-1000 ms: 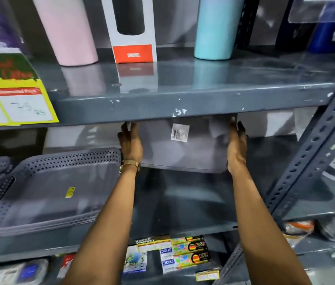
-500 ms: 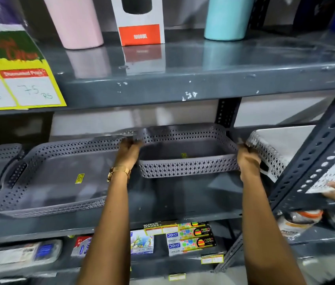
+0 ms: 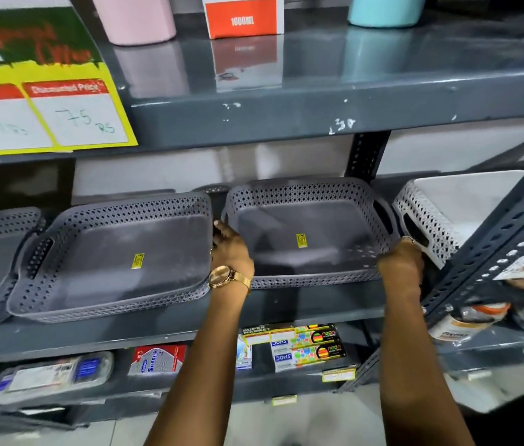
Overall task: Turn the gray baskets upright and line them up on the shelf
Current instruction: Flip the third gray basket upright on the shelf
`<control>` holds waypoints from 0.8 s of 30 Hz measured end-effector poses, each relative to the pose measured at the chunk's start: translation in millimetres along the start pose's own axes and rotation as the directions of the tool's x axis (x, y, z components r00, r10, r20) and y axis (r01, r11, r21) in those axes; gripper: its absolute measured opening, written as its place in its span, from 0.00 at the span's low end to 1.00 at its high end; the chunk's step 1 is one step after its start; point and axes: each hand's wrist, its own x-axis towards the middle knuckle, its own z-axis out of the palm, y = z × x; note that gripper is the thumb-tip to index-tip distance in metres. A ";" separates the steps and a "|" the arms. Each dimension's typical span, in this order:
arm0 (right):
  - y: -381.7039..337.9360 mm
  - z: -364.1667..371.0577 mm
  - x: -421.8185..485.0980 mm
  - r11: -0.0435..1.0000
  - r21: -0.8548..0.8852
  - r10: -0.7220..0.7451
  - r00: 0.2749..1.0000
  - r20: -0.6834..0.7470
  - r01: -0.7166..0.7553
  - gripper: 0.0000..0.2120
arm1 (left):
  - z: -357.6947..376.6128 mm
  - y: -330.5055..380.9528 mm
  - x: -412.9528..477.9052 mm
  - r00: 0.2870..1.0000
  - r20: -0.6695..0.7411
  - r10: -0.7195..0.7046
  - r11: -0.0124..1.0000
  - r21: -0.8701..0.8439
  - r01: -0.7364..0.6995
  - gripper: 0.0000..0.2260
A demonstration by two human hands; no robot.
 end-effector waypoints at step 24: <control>-141.9 139.6 -202.1 0.863 -0.126 -0.424 0.838 0.342 0.489 0.34 | -146.7 -328.9 9.6 0.962 -0.252 -0.105 0.994 0.010 0.111 0.41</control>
